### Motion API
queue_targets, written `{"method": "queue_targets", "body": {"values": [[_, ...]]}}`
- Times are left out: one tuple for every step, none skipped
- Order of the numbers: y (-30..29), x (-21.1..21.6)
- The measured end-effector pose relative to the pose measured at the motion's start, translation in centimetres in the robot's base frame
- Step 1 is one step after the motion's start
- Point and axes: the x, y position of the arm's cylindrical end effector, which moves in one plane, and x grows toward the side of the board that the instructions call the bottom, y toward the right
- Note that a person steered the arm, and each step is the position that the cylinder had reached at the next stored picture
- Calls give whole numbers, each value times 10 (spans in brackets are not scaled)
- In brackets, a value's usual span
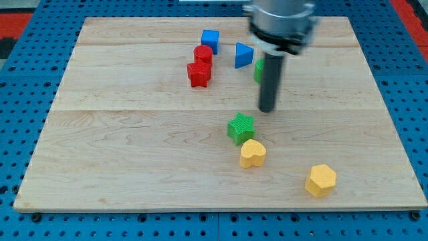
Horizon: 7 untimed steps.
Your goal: Slide yellow hexagon towards top center
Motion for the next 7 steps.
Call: {"method": "queue_targets", "body": {"values": [[92, 84], [203, 128], [185, 154], [142, 154], [105, 155], [26, 155], [-2, 138]]}}
